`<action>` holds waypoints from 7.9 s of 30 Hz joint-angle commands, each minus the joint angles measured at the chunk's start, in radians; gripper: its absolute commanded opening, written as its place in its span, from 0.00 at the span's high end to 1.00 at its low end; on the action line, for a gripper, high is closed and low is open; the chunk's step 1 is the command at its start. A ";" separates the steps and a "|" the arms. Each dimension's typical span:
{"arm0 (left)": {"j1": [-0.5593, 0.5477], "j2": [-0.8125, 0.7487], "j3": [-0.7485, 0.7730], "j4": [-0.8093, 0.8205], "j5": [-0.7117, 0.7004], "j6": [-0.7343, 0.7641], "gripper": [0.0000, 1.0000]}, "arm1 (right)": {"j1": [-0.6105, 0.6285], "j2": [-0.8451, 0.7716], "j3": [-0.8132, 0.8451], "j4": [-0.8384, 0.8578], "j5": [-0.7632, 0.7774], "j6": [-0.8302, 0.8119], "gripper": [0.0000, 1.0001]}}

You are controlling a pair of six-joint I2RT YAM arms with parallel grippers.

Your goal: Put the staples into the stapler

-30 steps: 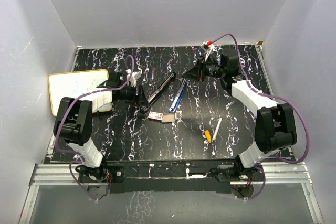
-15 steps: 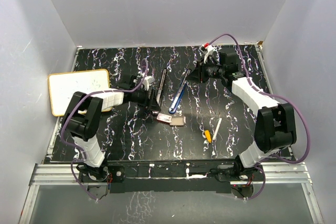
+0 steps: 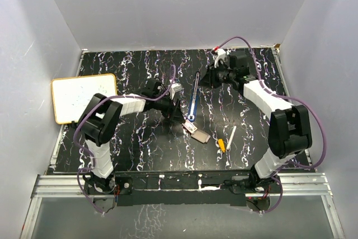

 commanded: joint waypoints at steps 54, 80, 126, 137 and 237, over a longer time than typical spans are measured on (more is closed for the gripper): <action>0.315 -0.567 0.151 -0.646 -0.335 0.417 0.24 | 0.482 0.293 0.338 -0.447 0.636 -0.119 0.92; 0.315 -0.571 0.152 -0.655 -0.338 0.419 0.22 | 0.484 0.333 0.358 -0.468 0.712 -0.067 0.91; 0.317 -0.562 0.137 -0.637 -0.401 0.416 0.19 | 0.493 0.349 0.382 -0.471 0.684 -0.080 0.58; 0.316 -0.378 0.103 -0.557 -0.810 0.418 0.22 | 0.443 0.167 0.378 -0.357 0.587 -0.147 0.49; 0.357 -0.061 -0.055 -0.329 -0.873 0.175 0.80 | 0.315 0.007 0.183 -0.284 0.369 -0.096 0.48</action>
